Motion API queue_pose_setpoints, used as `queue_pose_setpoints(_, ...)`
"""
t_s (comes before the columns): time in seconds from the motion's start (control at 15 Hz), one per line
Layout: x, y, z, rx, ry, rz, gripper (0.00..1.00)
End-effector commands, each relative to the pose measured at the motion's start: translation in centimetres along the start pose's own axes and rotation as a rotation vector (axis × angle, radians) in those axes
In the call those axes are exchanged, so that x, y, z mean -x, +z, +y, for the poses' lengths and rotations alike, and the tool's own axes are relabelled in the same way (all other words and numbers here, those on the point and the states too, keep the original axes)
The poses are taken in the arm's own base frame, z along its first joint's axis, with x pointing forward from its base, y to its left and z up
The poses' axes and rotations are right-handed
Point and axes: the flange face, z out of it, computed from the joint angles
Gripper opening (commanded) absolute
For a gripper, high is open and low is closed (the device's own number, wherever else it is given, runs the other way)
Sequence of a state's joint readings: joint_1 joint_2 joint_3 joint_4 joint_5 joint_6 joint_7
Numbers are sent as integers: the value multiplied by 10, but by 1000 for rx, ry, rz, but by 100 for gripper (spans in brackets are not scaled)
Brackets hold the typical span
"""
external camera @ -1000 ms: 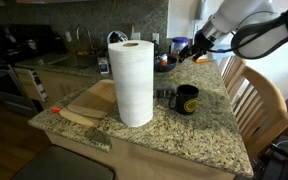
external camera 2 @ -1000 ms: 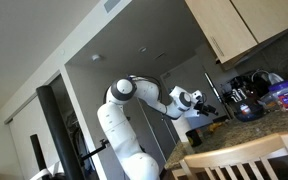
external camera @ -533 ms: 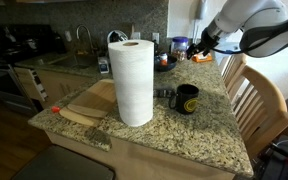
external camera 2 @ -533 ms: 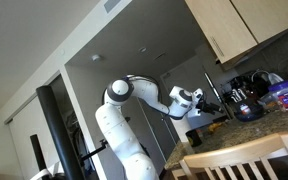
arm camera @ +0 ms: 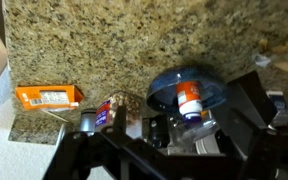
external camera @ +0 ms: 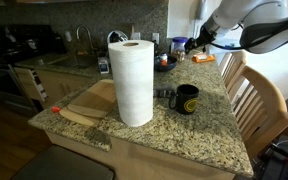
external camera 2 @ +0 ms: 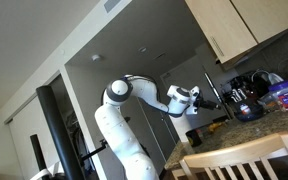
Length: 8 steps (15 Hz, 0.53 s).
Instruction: Move the pump bottle to the right side of the countertop
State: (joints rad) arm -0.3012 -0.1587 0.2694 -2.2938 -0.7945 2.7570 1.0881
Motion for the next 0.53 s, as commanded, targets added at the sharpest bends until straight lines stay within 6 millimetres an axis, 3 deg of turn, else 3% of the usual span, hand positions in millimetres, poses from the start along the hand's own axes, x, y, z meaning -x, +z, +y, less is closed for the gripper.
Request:
queue_pose_setpoints(0.0, -57, -24, -29, 53, 181, 96, 100)
queue_pose_setpoints(0.27, -104, -29, -61, 156, 369, 250, 100)
queue_pose_setpoints(0.47, -104, -14, -84, 129, 177, 90, 100)
